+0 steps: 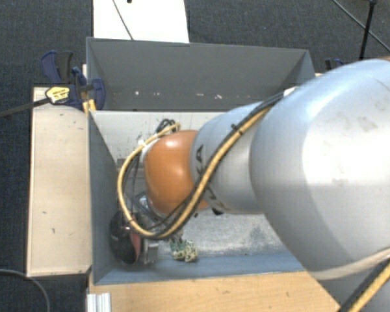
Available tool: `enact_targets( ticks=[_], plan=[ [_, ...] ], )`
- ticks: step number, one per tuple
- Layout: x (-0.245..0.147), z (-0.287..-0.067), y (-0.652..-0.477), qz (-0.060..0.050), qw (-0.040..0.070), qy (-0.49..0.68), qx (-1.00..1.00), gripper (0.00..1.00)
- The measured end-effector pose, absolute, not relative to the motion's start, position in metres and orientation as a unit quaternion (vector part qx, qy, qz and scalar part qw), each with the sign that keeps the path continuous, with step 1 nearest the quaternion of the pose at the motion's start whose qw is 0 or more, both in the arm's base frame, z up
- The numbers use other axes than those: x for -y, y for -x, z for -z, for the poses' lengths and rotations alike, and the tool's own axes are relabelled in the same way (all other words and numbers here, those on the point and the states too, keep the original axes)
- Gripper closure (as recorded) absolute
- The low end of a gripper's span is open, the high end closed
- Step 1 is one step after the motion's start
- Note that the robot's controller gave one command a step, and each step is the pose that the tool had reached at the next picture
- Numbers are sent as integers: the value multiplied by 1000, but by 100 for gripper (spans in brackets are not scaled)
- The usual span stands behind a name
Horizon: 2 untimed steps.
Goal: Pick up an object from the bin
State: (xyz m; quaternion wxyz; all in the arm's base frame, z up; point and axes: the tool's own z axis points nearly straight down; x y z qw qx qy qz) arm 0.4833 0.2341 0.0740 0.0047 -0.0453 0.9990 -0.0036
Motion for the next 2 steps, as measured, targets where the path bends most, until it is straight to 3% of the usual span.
enact_targets(
  ticks=[1, 2],
  plan=[
    [-237, -169, -480, 0, 3, 58, -998, 100],
    [-228, -232, -491, -2, 4, 50, -999, 100]
  ],
)
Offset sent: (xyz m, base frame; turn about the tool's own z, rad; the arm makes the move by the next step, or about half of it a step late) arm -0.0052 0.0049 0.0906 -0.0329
